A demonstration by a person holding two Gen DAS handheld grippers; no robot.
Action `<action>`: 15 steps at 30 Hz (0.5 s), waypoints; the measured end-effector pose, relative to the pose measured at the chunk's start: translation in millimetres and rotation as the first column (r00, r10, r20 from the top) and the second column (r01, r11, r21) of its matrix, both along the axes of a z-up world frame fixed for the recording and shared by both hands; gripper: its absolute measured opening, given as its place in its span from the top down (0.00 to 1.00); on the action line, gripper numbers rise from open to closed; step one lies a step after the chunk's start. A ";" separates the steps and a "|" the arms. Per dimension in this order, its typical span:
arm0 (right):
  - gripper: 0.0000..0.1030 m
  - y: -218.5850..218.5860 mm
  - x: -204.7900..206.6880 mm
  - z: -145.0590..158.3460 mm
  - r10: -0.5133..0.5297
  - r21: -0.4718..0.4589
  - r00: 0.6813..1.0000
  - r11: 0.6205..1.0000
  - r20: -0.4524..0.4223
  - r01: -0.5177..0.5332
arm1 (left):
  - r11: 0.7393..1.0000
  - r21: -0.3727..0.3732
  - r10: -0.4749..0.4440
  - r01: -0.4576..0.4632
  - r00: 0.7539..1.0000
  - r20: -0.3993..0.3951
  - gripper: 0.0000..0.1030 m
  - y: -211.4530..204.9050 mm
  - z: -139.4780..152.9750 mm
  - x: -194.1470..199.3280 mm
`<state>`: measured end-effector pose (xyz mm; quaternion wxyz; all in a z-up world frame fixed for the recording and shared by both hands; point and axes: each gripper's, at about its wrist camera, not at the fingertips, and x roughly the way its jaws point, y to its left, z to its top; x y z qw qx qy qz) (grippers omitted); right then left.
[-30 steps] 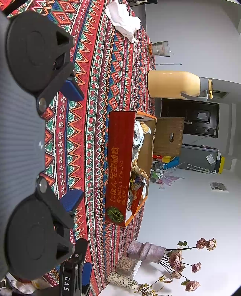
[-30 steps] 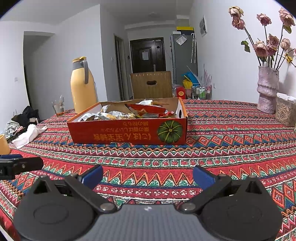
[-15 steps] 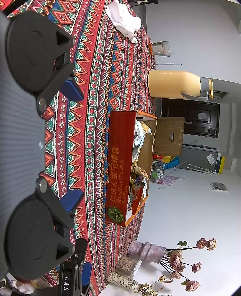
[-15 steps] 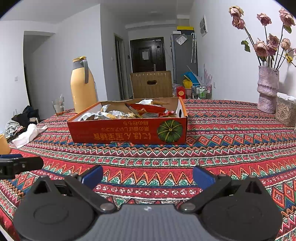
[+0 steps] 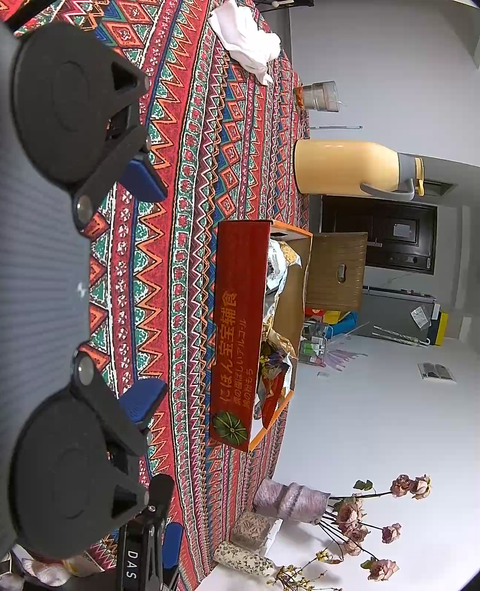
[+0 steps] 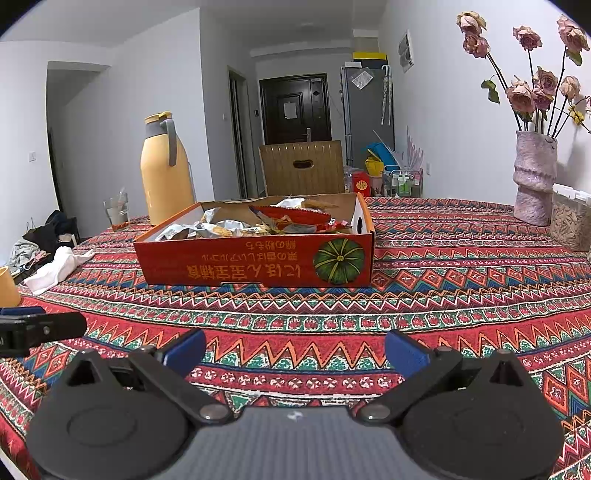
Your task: Organize snacks
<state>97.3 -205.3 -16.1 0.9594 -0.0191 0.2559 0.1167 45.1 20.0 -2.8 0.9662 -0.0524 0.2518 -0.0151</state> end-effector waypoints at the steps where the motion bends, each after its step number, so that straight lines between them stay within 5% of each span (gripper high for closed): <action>1: 0.00 0.0 0.0 0.0 0.000 0.000 1.000 1.000 0.000 0.000 | 1.000 0.000 0.000 0.000 1.000 0.000 0.00 0.0 0.0 0.0; 15: 0.00 0.6 -0.3 -3.0 0.002 -0.002 1.000 1.000 -0.005 -0.002 | 1.000 -0.015 -0.014 0.014 1.000 0.014 0.00 1.1 1.3 -1.1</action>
